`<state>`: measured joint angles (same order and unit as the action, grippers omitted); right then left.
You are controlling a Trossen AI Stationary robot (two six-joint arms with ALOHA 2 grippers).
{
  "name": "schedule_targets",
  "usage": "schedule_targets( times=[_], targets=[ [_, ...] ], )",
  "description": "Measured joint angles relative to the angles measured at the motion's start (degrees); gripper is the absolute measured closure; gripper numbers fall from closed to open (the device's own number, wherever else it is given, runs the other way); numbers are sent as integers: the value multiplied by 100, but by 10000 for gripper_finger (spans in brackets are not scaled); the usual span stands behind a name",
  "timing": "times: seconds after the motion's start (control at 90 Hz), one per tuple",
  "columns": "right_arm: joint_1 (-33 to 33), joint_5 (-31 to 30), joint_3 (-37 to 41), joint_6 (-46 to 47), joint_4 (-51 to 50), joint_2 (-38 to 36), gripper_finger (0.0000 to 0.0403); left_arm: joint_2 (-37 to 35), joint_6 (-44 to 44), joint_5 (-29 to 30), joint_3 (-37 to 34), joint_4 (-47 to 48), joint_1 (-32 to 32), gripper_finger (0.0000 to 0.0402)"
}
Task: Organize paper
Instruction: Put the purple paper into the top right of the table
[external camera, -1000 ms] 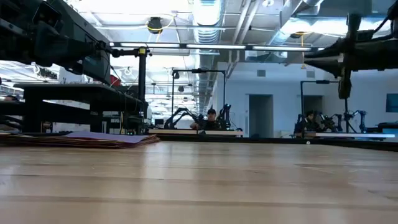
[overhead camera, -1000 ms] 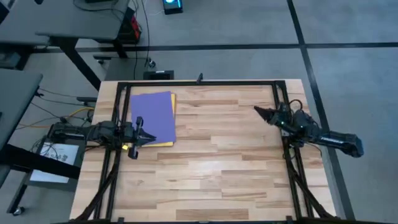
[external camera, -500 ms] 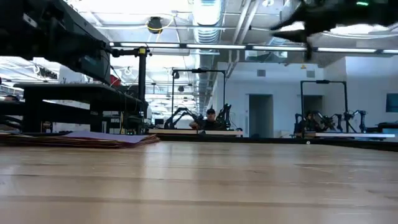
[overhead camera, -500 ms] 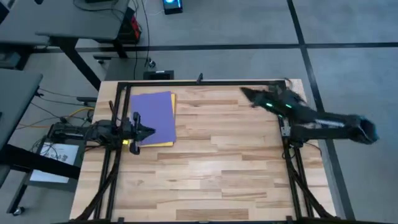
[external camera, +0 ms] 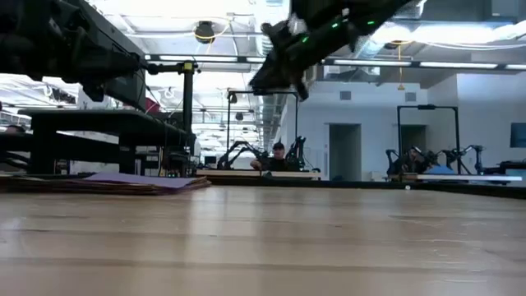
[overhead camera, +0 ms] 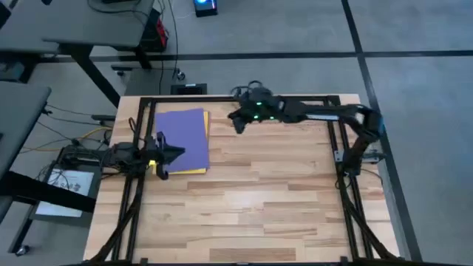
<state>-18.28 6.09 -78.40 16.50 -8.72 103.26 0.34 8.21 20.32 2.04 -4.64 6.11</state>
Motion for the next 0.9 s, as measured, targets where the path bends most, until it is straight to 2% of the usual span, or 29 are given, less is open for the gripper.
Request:
schedule_targets(
  times=[0.111, 0.389, 0.611, 0.9],
  targets=[
    [226, 41, -336, -344, -406, 540, 339, -2, 2, 195, 4, -15, 0, 384],
    [910, 30, -835, -798, -175, 1598, 300, -2, 67, 194, 10, 17, 0, 384],
    [1299, 25, -1468, -816, 29, 2498, 300, -2, 392, 197, 11, 140, 0, 384],
    [1368, 6, -2077, -917, 121, 3143, 301, -2, 512, 199, 15, 248, 0, 384]
  ],
)
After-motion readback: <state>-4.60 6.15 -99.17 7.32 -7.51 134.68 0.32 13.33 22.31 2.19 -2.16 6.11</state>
